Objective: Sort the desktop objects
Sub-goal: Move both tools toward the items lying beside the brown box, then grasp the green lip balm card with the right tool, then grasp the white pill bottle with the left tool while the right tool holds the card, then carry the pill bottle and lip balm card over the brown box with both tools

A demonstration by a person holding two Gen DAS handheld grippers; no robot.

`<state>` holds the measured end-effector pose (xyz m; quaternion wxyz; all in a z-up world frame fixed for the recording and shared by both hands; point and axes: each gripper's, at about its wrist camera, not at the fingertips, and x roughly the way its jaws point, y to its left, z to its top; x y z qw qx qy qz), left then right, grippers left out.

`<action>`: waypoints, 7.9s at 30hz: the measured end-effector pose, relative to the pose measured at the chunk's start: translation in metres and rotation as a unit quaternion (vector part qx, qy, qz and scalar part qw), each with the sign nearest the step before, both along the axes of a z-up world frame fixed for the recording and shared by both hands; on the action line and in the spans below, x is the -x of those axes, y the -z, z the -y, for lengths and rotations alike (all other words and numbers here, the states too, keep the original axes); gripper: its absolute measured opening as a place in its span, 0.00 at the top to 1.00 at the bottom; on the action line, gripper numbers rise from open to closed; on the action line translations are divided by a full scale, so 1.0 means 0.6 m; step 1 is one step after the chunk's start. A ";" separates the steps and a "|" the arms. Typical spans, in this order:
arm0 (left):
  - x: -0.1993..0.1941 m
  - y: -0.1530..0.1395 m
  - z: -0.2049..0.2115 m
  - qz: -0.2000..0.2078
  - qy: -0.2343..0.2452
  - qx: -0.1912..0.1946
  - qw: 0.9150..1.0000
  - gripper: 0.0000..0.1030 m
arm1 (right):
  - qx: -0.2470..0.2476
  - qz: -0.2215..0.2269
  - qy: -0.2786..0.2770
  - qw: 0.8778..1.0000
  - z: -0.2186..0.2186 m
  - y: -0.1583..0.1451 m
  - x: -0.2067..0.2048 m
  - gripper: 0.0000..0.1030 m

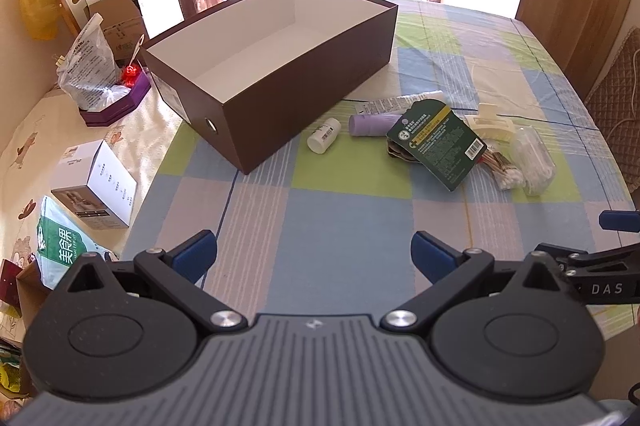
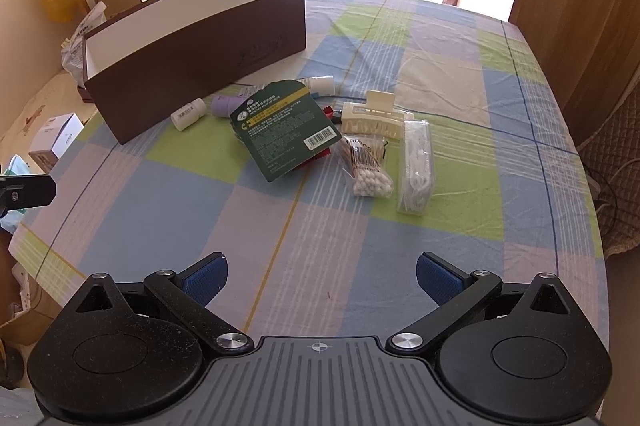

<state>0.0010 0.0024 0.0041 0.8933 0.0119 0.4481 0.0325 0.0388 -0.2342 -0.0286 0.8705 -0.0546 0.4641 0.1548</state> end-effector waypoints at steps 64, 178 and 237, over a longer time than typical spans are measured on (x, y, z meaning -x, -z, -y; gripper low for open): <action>-0.170 0.102 0.046 -0.068 0.021 0.011 0.997 0.01 | -0.030 0.042 -0.063 0.997 0.071 0.046 -0.142 0.00; -0.259 -0.024 -0.104 0.040 0.209 -0.024 0.977 0.78 | -0.062 0.068 -0.097 0.991 -0.112 -0.004 -0.252 0.12; -0.617 0.151 -0.270 -0.079 0.215 -0.082 0.970 0.78 | 0.016 -0.002 -0.191 0.981 -0.404 0.065 -0.643 0.12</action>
